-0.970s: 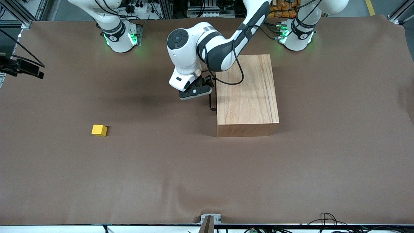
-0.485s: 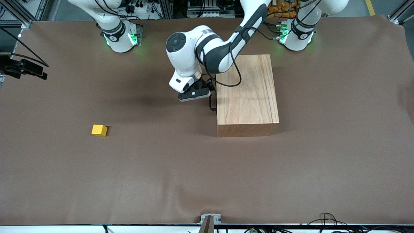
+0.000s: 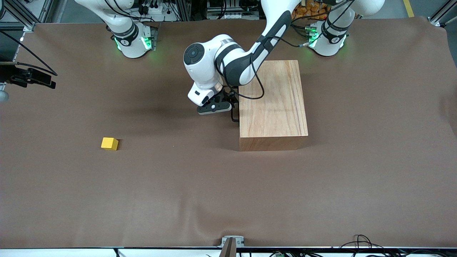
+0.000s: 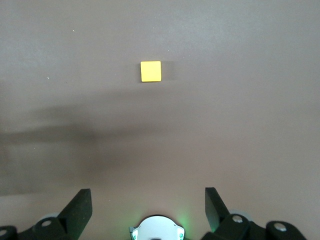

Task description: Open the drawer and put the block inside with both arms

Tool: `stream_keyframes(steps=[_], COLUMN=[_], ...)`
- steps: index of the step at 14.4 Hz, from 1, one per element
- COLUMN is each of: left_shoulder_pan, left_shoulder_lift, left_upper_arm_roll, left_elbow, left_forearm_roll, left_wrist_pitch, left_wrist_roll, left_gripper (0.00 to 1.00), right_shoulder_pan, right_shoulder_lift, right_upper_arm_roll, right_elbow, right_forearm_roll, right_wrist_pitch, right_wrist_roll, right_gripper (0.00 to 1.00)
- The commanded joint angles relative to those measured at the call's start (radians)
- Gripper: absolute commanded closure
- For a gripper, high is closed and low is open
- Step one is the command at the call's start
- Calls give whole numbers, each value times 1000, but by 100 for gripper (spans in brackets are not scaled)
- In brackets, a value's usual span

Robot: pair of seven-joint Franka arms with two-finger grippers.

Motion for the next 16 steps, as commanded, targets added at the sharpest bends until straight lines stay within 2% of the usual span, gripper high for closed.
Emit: stream_keyframes(steps=[1,9,16], left_shoulder_pan=[-10,-10,-10], left_shoulder_lift=[10,34,30], left_upper_arm_roll=[10,7,-5], left_elbow=[21,22,29], left_forearm_roll=[23,20,14], left_wrist_pitch=[-17,35,87], left_wrist_roll=[15,41,35], left_gripper=[0,0,0], right_shoulder_pan=[0,3,48], right_shoulder_lift=[-17,-3,145], right_upper_arm_roll=[1,5,5], right_elbow=[-15,-17,-32], right_forearm_roll=[1,2,1], right_wrist_pitch=[9,62,206], right_wrist_roll=[8,8,8], right_gripper=[0,0,0])
